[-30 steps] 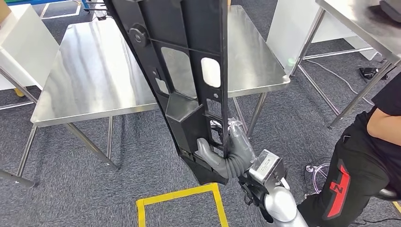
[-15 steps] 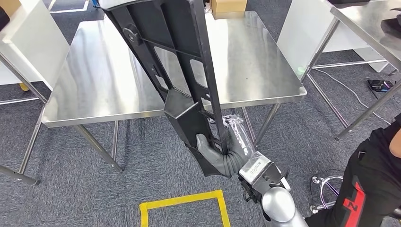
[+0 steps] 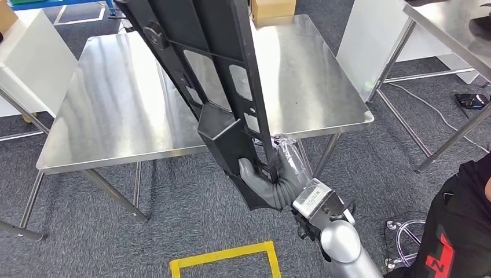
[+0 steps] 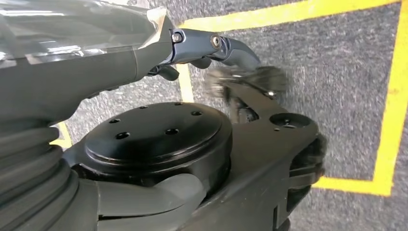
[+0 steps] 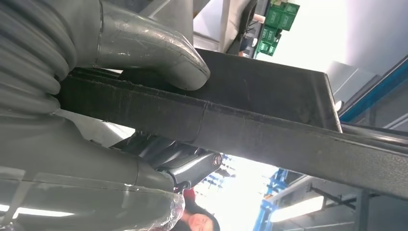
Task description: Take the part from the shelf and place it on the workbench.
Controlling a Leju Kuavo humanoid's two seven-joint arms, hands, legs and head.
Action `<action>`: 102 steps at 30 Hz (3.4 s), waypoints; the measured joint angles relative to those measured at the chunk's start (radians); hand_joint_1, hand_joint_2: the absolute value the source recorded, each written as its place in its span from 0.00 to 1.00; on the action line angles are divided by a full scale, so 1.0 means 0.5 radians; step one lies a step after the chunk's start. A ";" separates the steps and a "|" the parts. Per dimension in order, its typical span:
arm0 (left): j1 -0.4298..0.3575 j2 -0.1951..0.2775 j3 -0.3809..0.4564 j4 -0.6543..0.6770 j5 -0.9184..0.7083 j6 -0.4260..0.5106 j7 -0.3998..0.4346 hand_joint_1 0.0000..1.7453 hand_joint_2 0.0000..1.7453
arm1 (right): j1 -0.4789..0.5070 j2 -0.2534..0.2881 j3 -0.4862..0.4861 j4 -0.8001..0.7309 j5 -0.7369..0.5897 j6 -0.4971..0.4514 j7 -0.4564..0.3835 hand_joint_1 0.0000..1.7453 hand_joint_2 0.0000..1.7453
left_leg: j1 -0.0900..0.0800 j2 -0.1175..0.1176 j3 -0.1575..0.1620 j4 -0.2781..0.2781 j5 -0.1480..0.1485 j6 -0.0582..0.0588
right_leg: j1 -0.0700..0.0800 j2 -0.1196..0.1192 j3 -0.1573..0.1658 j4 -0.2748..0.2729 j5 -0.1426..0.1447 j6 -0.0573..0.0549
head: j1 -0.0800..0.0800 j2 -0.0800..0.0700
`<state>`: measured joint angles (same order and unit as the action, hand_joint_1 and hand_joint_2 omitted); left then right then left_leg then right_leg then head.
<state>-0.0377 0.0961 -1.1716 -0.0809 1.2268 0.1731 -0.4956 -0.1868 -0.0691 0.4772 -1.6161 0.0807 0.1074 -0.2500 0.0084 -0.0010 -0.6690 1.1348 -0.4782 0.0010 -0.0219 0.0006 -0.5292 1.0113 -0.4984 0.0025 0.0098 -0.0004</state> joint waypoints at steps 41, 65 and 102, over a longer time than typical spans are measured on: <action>-0.019 -0.016 -0.021 -0.014 0.026 -0.003 0.032 0.00 1.00 | -0.473 0.005 0.138 0.247 0.749 -0.169 0.222 1.00 1.00 | -0.030 -0.027 0.115 -0.242 0.092 0.137 | 0.019 0.022 -0.099 0.477 -0.241 0.066 | 0.014 -0.001; -0.002 0.042 -0.041 -0.058 0.061 0.060 0.175 0.00 1.00 | -1.353 0.454 0.823 1.711 1.782 -0.117 0.649 1.00 1.00 | -0.007 -0.001 0.119 -0.222 0.027 0.018 | 0.025 0.012 -0.080 0.021 0.044 0.010 | 0.009 -0.001; 0.010 0.043 -0.050 -0.121 0.095 0.174 0.183 0.00 0.75 | -1.637 0.411 0.598 2.515 1.852 -0.489 0.919 0.00 0.00 | -0.013 -0.014 0.125 -0.227 0.055 0.048 | 0.028 -0.003 -0.057 -0.026 0.060 0.040 | 0.010 -0.001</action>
<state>-0.0329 0.1176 -1.1964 -0.1415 1.2742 0.2599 -0.4044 -1.0051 0.1366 0.7760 -0.3588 1.0068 -0.1369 0.2094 0.0020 -0.0080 -0.6067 1.0215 -0.4506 0.0249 -0.0079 -0.0008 -0.5577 0.9983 -0.4683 0.0227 0.0146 -0.0008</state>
